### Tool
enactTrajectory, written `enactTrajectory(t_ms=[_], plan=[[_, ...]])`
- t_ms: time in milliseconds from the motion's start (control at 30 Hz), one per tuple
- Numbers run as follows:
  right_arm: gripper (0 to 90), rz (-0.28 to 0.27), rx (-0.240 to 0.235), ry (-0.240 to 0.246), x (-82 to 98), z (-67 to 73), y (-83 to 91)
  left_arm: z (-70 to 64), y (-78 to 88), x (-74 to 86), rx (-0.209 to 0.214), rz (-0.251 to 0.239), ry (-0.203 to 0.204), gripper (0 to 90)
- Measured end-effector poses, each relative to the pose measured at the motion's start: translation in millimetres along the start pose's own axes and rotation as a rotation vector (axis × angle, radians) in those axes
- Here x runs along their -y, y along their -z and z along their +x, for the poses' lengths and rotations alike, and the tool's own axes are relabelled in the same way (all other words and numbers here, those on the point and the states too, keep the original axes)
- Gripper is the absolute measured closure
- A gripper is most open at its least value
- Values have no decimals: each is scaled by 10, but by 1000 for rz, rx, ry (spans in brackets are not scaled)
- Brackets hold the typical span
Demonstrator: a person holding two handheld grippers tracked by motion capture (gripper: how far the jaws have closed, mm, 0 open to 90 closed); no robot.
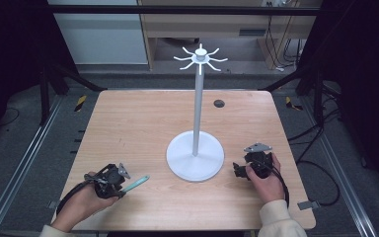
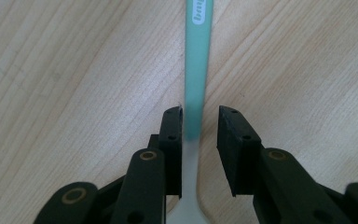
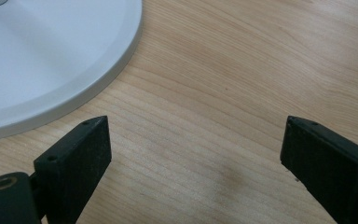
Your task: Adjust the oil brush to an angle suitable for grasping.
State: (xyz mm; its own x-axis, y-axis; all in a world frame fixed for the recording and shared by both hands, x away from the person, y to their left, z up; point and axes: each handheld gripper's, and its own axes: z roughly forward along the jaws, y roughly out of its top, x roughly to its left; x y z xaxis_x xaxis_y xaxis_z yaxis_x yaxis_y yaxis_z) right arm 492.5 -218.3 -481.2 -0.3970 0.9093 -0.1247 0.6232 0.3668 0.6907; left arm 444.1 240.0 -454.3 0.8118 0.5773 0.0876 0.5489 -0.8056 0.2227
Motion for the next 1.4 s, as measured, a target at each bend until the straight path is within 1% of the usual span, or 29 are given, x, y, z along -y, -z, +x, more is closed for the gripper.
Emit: enactTrajectory(t_ms=[100,333,433,600,767,833,933,967,1000,1033,1133,1167,1200,1300,1367,1400], plan=[[91,2,0,1,-1,4,2,6,-29,6,3,17,1,714],[91,-1,-3,-3,0,6,5,52,-64,31,18,35,1,748],[91,1,-2,-1,0,6,3,61,-76,31,16,40,-2,761],[91,-2,-3,-3,-1,6,7,64,-87,24,21,38,-5,806],[91,-2,-2,-3,0,0,6,55,-86,29,16,36,-12,815],[91,-2,-2,-4,0,2,5,53,-79,36,14,32,-7,816],[91,-2,-2,-4,-1,5,8,58,-15,44,11,2,5,817],[91,-2,-1,-3,-1,4,7,55,8,48,11,-16,17,818],[91,-1,-1,-3,0,4,3,63,56,51,1,-39,17,818],[91,-1,-1,-3,0,4,3,63,56,51,1,-39,17,818],[91,1,0,-1,0,2,3,74,148,53,7,-82,26,818],[91,0,0,1,0,0,1,79,185,52,0,-99,29,818],[91,2,-1,1,0,3,0,83,210,50,-4,-107,31,818],[91,2,1,2,-1,3,1,94,308,46,-9,-159,39,818],[91,2,1,3,0,4,-3,96,363,38,-19,-192,49,819],[91,2,-2,2,-1,6,-4,104,404,29,-37,-222,58,819]])
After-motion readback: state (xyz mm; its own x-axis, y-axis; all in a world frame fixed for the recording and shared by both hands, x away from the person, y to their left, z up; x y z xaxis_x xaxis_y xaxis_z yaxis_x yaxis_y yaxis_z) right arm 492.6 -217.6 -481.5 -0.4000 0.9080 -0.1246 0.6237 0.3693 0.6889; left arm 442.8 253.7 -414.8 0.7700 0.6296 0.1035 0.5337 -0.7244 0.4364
